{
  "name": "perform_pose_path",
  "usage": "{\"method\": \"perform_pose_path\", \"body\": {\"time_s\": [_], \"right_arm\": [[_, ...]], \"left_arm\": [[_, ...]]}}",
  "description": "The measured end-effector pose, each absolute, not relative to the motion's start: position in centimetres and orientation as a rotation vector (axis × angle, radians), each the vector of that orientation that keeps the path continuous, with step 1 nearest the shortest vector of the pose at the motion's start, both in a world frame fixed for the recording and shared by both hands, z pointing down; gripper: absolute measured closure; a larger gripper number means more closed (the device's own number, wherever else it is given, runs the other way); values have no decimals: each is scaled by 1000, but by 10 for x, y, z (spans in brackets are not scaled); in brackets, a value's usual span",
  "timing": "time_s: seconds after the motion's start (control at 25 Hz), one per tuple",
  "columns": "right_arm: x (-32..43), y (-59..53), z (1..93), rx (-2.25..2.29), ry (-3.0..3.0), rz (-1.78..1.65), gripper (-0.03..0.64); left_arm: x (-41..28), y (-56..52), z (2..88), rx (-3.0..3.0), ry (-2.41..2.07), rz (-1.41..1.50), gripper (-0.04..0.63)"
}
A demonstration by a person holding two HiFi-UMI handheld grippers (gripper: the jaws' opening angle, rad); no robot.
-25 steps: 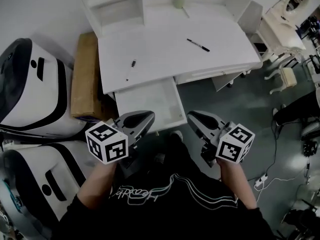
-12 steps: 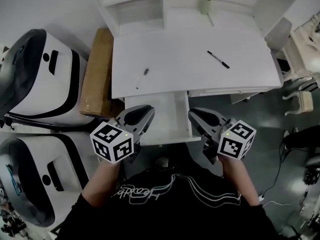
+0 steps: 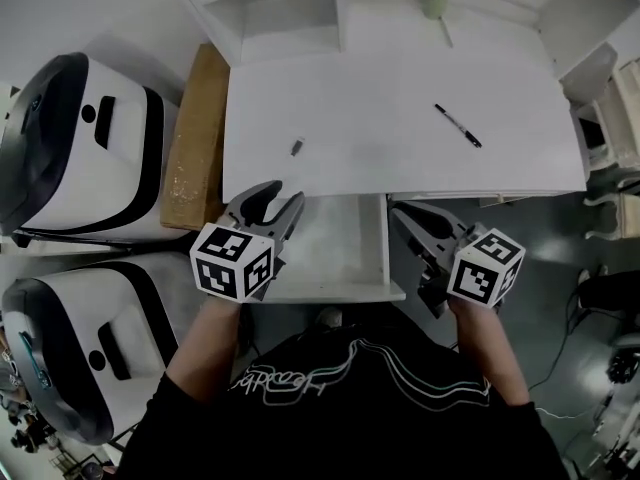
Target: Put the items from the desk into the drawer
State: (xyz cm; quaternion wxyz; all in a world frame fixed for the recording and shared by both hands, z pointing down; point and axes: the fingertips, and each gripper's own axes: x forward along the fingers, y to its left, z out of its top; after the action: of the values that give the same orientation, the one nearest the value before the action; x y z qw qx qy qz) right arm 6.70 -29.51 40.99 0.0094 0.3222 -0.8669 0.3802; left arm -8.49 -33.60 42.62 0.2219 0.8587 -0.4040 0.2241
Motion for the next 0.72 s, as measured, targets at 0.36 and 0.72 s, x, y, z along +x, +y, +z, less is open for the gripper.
{"method": "perform_pose_path", "body": {"time_s": [0.36, 0.72], "right_arm": [[80, -319, 446, 1010, -2627, 1241, 560], [89, -322, 464, 1039, -2581, 1310, 560]], "left_arm": [[-107, -390, 500, 2272, -1185, 845, 434], [-119, -414, 551, 2163, -1173, 955, 459]]}}
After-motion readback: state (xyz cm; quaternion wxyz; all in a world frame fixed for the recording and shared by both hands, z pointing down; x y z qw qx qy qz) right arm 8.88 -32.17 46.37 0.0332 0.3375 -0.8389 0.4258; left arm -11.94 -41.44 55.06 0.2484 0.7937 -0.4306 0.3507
